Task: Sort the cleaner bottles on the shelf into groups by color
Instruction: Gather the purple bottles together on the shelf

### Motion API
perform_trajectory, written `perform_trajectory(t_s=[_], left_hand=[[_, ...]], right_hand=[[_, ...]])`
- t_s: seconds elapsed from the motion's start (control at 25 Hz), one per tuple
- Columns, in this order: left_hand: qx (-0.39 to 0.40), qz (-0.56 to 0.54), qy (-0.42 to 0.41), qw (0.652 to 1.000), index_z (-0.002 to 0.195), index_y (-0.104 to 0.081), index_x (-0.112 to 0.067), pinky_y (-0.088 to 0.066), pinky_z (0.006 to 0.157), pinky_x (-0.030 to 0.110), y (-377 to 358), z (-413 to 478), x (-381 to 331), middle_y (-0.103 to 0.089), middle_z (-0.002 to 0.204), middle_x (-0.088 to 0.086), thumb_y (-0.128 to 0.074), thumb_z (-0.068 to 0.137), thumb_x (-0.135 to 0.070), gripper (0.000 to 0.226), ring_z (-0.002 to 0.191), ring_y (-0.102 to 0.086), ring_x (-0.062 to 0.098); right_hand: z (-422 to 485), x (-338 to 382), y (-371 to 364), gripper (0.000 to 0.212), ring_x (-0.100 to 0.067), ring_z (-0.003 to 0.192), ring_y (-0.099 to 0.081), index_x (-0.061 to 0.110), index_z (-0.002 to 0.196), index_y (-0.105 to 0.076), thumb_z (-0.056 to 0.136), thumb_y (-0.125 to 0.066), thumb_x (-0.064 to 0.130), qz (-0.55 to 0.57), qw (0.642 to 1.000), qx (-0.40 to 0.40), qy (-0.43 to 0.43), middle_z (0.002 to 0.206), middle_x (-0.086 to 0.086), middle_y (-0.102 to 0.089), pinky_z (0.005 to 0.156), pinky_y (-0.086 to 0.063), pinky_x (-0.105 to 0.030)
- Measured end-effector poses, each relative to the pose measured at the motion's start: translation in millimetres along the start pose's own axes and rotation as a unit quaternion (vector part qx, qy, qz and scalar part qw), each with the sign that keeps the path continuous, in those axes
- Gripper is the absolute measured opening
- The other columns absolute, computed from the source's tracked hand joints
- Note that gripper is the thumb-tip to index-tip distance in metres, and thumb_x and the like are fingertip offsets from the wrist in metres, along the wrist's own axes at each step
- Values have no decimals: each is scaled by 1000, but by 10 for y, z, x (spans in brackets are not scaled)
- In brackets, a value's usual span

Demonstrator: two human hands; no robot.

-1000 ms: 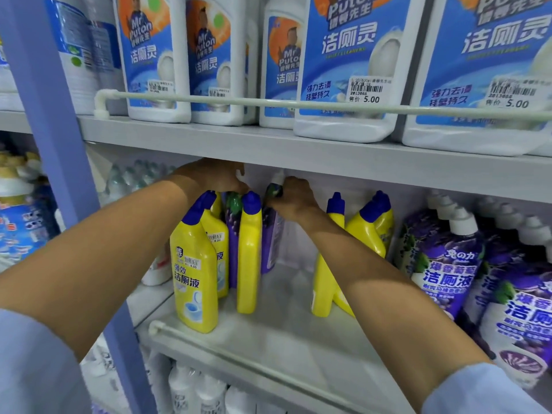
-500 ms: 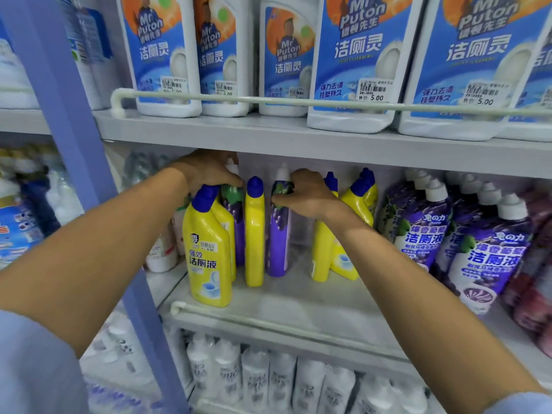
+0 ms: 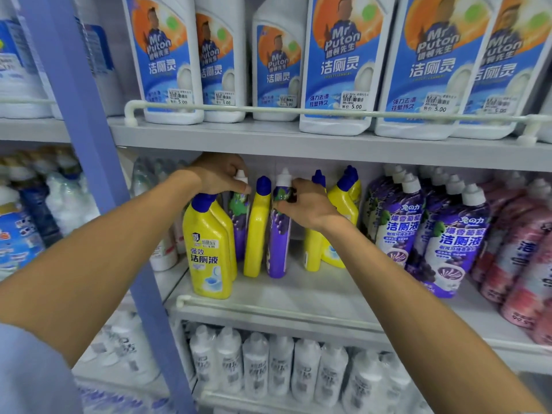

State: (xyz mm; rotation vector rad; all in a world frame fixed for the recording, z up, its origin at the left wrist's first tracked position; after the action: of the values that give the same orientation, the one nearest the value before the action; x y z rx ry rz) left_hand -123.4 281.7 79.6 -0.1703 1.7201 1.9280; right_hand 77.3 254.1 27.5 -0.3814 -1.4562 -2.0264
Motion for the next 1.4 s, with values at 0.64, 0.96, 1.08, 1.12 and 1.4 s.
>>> perform_trajectory(t_s=[0.64,0.96,1.08,1.12,1.4], left_hand=[[28,121,6,992,99,-67,-12,-52,80,37,1,-66,-267,-70,99,10,-69,87,-44,34,91,-63,29],[7,114,-11,993,93,-69,-19,-48,72,30,-2,-110,-295,-68,98,0,-70,89,-41,23,93,-62,22],[5,115,-16,993,92,-71,-17,-42,63,27,-12,-139,-317,-69,97,2,-70,90,-42,25,88,-60,21],[4,113,-17,993,91,-70,-19,-42,64,27,-13,-147,-325,-69,98,2,-70,90,-44,25,88,-60,21],[-4,61,-26,998,105,-69,-20,-47,75,29,-24,-289,-400,-68,105,0,-71,89,-47,32,95,-60,20]], right_hand=[[23,16,-7,24,-17,81,-55,13,99,-63,90,-72,33,2,1000,8,-9,97,-5,-66,70,-40,-23],[30,30,23,27,-18,79,-60,16,94,-61,85,-75,38,8,999,26,-41,87,-1,-63,63,-42,-24],[0,20,22,29,-18,78,-62,18,91,-60,83,-78,39,19,999,-8,-37,83,1,-62,58,-38,-22],[-9,15,29,27,-21,82,-64,17,89,-60,83,-77,37,13,999,-19,-38,84,-1,-63,56,-37,-22],[-214,73,235,32,-16,70,-54,19,72,-50,86,-72,37,-56,998,12,-22,72,1,-53,51,-35,-26]])
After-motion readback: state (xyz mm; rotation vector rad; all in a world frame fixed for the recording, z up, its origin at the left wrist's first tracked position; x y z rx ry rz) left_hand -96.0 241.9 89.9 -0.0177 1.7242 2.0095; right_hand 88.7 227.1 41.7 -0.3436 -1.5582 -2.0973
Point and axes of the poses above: each hand's wrist, its own z-axis towards the middle knuckle, its own y-axis out of the back of the hand, x = y × z, the point moved 6 cm from there along z, towards the middle knuckle
